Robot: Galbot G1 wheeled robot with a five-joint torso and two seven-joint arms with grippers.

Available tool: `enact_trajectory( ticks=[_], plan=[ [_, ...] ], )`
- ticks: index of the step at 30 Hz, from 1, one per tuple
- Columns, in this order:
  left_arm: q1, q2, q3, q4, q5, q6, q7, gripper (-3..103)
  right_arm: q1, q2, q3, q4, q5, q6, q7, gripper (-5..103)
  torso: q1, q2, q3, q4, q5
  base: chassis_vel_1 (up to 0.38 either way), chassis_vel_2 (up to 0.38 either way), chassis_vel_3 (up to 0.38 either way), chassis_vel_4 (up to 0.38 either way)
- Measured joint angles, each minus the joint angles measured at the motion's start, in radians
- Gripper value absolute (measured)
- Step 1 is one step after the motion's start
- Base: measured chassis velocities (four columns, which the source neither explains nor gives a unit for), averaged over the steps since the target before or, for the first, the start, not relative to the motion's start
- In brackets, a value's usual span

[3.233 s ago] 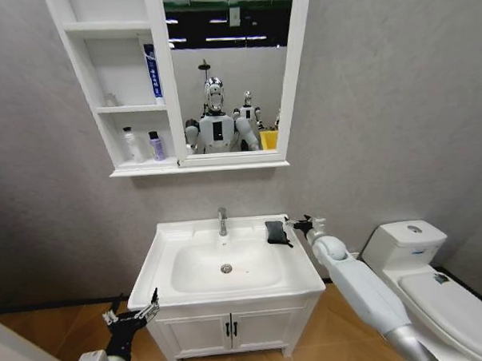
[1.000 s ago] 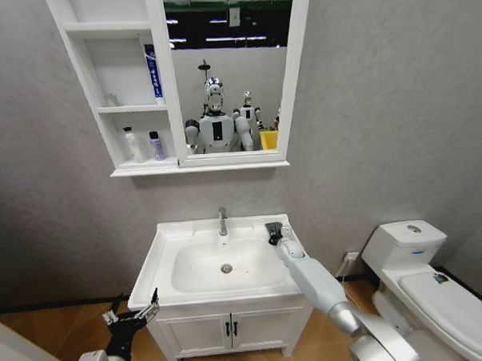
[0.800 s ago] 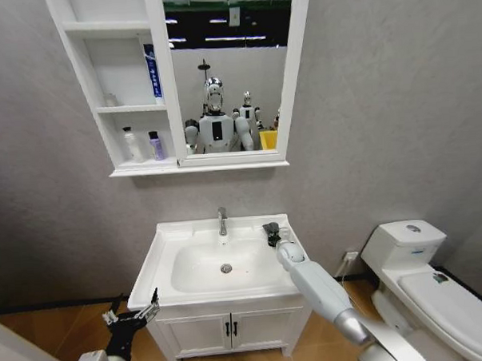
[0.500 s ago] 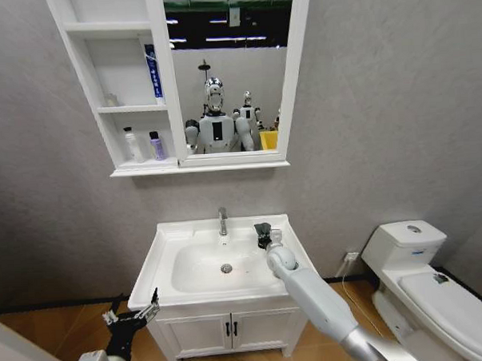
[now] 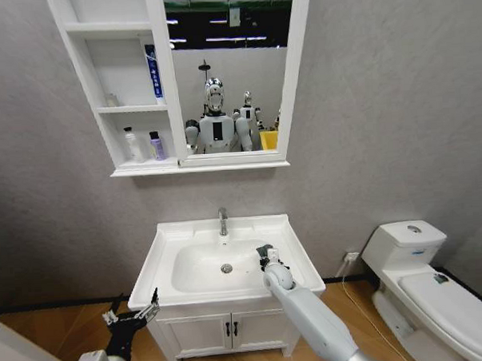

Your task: Move facial cleanser and shampoo from washbasin to cabinet, then wipe washbasin with towel.

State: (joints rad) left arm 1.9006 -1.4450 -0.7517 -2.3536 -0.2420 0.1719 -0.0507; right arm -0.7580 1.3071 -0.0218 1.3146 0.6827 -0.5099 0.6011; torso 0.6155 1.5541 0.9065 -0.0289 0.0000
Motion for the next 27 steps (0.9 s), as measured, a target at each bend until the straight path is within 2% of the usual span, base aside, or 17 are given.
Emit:
enact_trajectory(
  ticks=[7,20,23,24,26,27],
  plan=[
    [0.000,0.000,0.000,0.000,0.000,0.000,0.000,100,0.009,0.032,-0.006,-0.058,-0.039,0.014,-0.038,2,0.000,0.000,0.000,-0.0004,-0.0002,0.000,0.000,0.000,0.000],
    [0.000,0.000,0.000,0.000,0.000,0.000,0.000,100,0.063,0.170,-0.005,-0.278,-0.134,0.087,-0.135,2,0.000,0.000,0.000,-0.0003,-0.0003,0.000,0.000,0.000,0.000],
    [0.000,0.000,0.000,0.000,0.000,0.000,0.000,100,0.090,0.225,0.008,-0.350,-0.159,0.115,-0.196,2,0.000,0.000,0.000,-0.0003,-0.0003,0.000,0.000,0.000,0.000],
    [0.000,0.000,0.000,0.000,0.000,0.000,0.000,100,0.090,0.225,0.008,-0.350,-0.159,0.115,-0.196,2,0.000,0.000,0.000,-0.0003,-0.0003,0.000,0.000,0.000,0.000],
    [0.000,0.000,0.000,0.000,0.000,0.000,0.000,100,0.104,0.260,0.009,-0.387,-0.174,0.151,-0.260,2,0.000,0.000,0.000,-0.0001,-0.0001,0.000,0.000,0.000,0.000],
    [0.000,0.000,0.000,0.000,0.000,0.000,0.000,100,0.104,0.260,0.009,-0.387,-0.174,0.151,-0.260,2,0.000,0.000,0.000,-0.0001,-0.0001,0.000,0.000,0.000,0.000]
  ],
)
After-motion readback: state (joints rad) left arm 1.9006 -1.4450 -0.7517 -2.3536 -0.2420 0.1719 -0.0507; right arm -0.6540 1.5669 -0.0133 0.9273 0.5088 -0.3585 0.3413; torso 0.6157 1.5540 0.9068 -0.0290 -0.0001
